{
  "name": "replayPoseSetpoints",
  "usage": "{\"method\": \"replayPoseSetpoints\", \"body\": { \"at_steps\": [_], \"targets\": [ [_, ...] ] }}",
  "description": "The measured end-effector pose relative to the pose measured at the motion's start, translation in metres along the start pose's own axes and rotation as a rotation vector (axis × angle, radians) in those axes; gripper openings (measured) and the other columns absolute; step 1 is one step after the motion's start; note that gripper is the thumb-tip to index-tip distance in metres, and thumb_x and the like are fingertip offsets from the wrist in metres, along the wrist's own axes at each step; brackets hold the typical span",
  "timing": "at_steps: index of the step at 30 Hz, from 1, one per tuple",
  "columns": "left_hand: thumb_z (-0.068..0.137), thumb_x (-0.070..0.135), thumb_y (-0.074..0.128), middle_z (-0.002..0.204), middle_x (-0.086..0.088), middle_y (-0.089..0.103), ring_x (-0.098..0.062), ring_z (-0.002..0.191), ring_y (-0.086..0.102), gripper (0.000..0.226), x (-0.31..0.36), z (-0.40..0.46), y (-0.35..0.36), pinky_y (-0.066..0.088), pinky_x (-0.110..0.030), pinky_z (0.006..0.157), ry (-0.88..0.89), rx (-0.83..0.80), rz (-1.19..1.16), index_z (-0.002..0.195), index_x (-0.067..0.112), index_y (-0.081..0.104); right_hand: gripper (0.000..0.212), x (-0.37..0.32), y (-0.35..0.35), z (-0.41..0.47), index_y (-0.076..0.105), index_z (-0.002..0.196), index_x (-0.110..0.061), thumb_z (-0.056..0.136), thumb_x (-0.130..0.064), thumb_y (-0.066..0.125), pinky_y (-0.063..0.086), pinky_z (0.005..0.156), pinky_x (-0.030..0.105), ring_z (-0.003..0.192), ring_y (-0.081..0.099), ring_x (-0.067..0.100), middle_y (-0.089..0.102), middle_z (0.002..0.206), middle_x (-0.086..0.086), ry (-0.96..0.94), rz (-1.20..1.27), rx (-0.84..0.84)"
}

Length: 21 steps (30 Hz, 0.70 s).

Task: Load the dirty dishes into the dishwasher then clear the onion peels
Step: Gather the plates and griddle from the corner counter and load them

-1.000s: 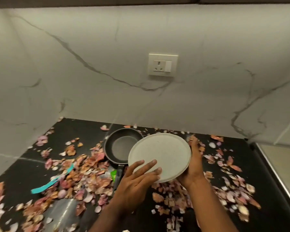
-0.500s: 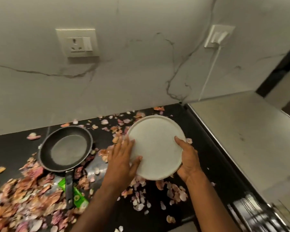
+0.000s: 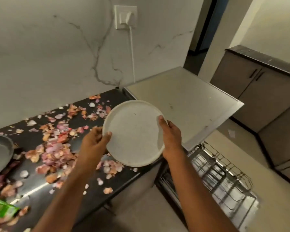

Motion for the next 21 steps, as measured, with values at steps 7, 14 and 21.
{"method": "replayPoseSetpoints", "body": {
  "at_steps": [7,14,21],
  "targets": [
    [0.104,0.021,0.057,0.113,0.002,0.078,-0.019,0.100,0.076,0.027,0.021,-0.054,0.125,0.065,-0.041,0.078,0.027,-0.134,-0.051,0.130,0.025,0.063,0.014,-0.035,-0.121,0.028,0.079,0.086,-0.021,0.086,-0.035,0.084,0.063,0.086,0.043,0.101,0.074,0.028,0.079,0.099,0.004,-0.036,0.053,0.011],
    [0.092,0.021,0.072,0.092,-0.026,0.076,-0.055,0.088,0.070,0.019,0.005,-0.094,0.249,0.060,-0.062,0.076,-0.013,-0.347,-0.088,0.105,0.009,0.080,0.021,-0.042,-0.260,0.033,0.077,0.098,-0.023,0.096,-0.043,0.071,0.058,0.093,0.044,0.105,0.070,0.029,0.078,0.105,0.005,0.102,0.131,0.246],
    [0.095,0.008,0.071,0.092,0.021,0.078,-0.005,0.080,0.074,0.041,-0.034,-0.096,0.359,0.059,-0.032,0.072,0.264,-0.605,0.488,0.116,0.043,0.077,0.022,0.002,-0.373,0.029,0.076,0.103,-0.021,0.096,-0.040,0.067,0.049,0.083,0.037,0.111,0.063,0.025,0.074,0.117,0.001,0.360,0.088,0.403]
  ]
}}
Point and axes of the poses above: each hand's wrist, its own z-axis towards the middle knuckle, its own y-axis out of the palm, x = y × z, the point moved 1 cm from there along z, towards the middle knuckle
